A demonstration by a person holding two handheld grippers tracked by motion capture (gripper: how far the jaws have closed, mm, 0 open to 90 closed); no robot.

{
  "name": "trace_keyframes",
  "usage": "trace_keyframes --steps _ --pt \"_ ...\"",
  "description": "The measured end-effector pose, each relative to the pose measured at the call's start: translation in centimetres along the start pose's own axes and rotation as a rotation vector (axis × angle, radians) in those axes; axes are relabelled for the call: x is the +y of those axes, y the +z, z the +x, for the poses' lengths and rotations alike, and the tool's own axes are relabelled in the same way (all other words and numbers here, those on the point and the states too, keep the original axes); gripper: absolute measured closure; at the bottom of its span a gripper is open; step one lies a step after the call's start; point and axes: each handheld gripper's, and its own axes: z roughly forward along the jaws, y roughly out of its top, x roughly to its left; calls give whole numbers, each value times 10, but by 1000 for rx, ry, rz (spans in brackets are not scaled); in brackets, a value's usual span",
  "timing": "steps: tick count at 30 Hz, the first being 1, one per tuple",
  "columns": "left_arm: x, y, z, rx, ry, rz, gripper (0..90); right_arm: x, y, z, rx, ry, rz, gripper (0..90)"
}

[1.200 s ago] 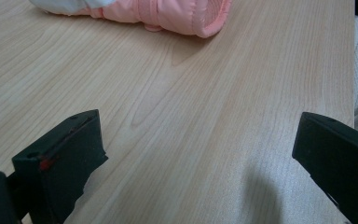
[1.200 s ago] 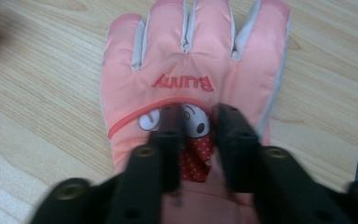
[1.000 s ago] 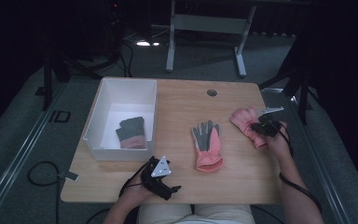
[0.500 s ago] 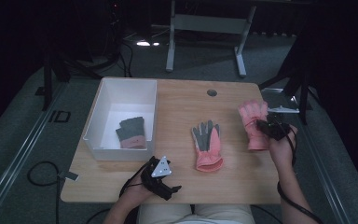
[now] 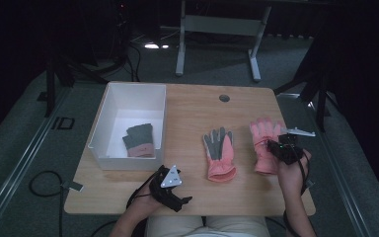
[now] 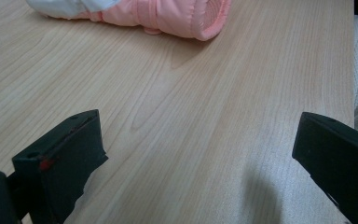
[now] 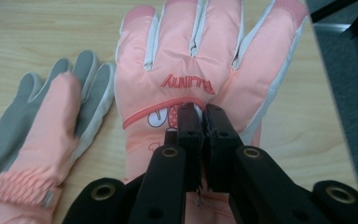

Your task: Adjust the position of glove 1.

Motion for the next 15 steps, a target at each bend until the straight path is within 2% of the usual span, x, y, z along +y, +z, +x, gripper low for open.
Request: trace_keyframes --steps 5,6,7,8,15 --pt "0 0 0 1 11 8 15 -11 5 0 -1 19 18 862" --pt "0 1 -1 1 12 8 15 -14 9 0 -27 15 22 862" --pt "0 1 -1 1 12 8 15 -14 9 0 -27 15 22 862" --pt "0 1 -1 -1 10 12 15 -17 15 -3 -26 36 31 862" --pt "0 1 0 -2 8 10 15 -23 32 -6 -28 54 59 860"
